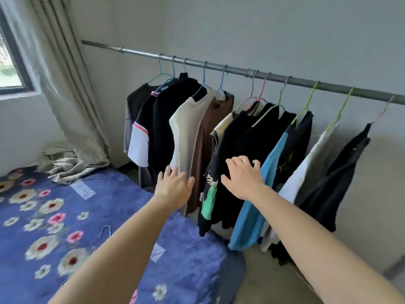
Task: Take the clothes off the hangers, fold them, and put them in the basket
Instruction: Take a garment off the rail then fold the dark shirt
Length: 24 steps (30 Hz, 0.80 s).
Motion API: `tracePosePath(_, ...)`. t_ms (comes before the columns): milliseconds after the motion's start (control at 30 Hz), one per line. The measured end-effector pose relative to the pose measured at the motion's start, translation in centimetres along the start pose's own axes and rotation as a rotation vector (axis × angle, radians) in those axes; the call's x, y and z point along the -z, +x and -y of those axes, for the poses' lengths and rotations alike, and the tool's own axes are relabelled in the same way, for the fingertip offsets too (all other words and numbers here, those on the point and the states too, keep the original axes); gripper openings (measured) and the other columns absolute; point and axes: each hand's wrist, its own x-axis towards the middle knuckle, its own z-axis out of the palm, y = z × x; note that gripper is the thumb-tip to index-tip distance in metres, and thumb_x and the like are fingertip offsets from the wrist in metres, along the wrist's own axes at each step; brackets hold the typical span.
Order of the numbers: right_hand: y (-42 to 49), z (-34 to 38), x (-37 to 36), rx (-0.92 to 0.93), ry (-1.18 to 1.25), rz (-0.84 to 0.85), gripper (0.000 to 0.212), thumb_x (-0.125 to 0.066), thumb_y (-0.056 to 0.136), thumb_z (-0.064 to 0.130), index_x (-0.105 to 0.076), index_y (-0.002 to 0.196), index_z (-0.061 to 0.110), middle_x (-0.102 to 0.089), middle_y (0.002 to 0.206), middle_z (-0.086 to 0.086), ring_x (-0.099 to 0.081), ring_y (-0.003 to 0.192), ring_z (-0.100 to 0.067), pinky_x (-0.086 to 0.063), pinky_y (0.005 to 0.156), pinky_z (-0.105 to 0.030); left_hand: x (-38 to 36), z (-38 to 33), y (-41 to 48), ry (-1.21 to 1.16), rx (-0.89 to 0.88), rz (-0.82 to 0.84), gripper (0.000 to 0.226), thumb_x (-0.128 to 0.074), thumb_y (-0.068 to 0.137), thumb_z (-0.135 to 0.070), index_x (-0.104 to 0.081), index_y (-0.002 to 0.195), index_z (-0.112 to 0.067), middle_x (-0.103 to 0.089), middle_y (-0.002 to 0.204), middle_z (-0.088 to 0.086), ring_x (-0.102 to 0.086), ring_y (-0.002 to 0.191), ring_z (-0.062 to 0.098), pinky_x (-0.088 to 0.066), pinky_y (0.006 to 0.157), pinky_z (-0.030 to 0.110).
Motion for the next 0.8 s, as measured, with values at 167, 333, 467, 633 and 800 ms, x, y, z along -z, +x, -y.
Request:
tracePosePath(167, 4.3, -10.6, 2.5, -0.086, -0.063, -0.118, 0.045, -0.042, 0.097, 0.035, -0.042, 0.137, 0.014, -0.042, 0.143, -0.004, -0.03, 0.135, -0.024, -0.023, 0.109, -0.05, 2.4, -9.1, 7.8, -0.244, -0.071, -0.126, 0.06, -0.011, 0.098, -0.046, -0.055, 0.126, -0.016, -0.044, 0.143, 0.009, -0.025, 0.142, 0.034, -0.022, 0.116, 0.046)
tracePosePath(333, 7.8, -21.9, 5.1, -0.144, -0.121, -0.276, 0.043, -0.043, 0.094, 0.028, -0.045, 0.134, 0.012, -0.046, 0.14, -0.006, -0.034, 0.129, -0.026, -0.029, 0.101, -0.047, 5.1, -20.0, 12.0, -0.445, -0.212, -0.293, 0.04, -0.032, 0.105, -0.032, -0.055, 0.13, -0.012, -0.05, 0.134, 0.003, -0.034, 0.135, 0.026, -0.031, 0.108, 0.035)
tracePosePath(467, 9.4, -31.2, 7.2, -0.171, -0.095, -0.383, 0.041, -0.044, 0.092, 0.024, -0.049, 0.13, 0.01, -0.049, 0.135, -0.008, -0.038, 0.125, -0.027, -0.031, 0.098, -0.045, 6.6, -29.4, 14.1, -0.536, -0.237, -0.38, 0.036, -0.034, 0.103, -0.028, -0.056, 0.13, -0.017, -0.05, 0.135, -0.002, -0.037, 0.127, 0.02, -0.037, 0.093, 0.028)
tracePosePath(633, 10.0, -40.8, 8.9, -0.184, -0.146, -0.505, 0.042, -0.039, 0.092, 0.025, -0.051, 0.126, 0.005, -0.051, 0.131, -0.013, -0.041, 0.12, -0.032, -0.033, 0.095, -0.046, 7.4, -39.6, 15.9, -0.671, -0.305, -0.415, 0.03, -0.04, 0.1, -0.027, -0.062, 0.119, -0.019, -0.056, 0.122, -0.002, -0.043, 0.117, 0.017, -0.036, 0.086, 0.027)
tracePosePath(800, 10.3, -47.5, 9.1, -0.27, -0.119, -0.464, 0.045, -0.037, 0.098, 0.033, -0.047, 0.133, 0.007, -0.044, 0.14, -0.012, -0.034, 0.131, -0.03, -0.024, 0.107, -0.049, 7.5, -47.3, 16.7, -0.656, -0.29, -0.132, 0.048, -0.051, 0.094, -0.043, -0.058, 0.128, -0.009, -0.056, 0.127, 0.006, -0.051, 0.119, 0.024, -0.041, 0.093, 0.031)
